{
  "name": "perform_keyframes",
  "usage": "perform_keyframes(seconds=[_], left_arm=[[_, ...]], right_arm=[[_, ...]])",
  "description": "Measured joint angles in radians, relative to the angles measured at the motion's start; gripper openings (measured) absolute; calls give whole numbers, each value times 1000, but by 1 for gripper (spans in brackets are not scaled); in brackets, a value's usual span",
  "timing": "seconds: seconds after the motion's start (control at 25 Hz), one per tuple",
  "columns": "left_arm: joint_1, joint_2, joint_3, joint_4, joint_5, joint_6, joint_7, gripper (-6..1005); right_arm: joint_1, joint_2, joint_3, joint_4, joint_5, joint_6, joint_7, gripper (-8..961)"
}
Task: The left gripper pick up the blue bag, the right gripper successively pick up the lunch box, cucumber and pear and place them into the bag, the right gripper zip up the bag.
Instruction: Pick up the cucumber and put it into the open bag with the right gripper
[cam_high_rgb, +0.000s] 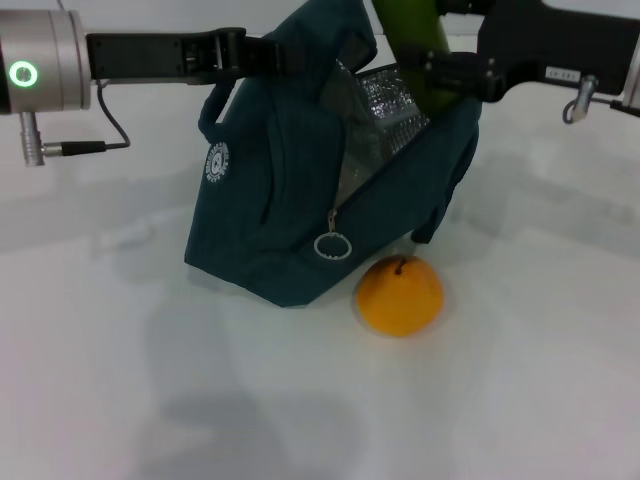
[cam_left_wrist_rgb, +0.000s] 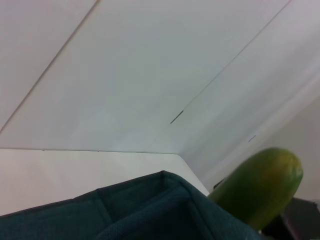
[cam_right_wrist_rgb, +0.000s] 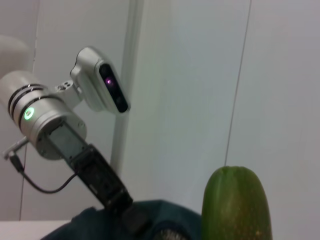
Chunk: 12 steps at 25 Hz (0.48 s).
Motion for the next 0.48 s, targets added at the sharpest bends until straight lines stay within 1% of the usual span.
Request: perform_keyframes(seconds=[0.32,0.48], left_arm=[[0,0,2,-7,0,-9,3,50],[0,0,2,-8,0,-9,4,50]], right_arm=[[6,1,-14,30,-55,2,-14,581],[17,-1,-53,30,-85,20,13,581]])
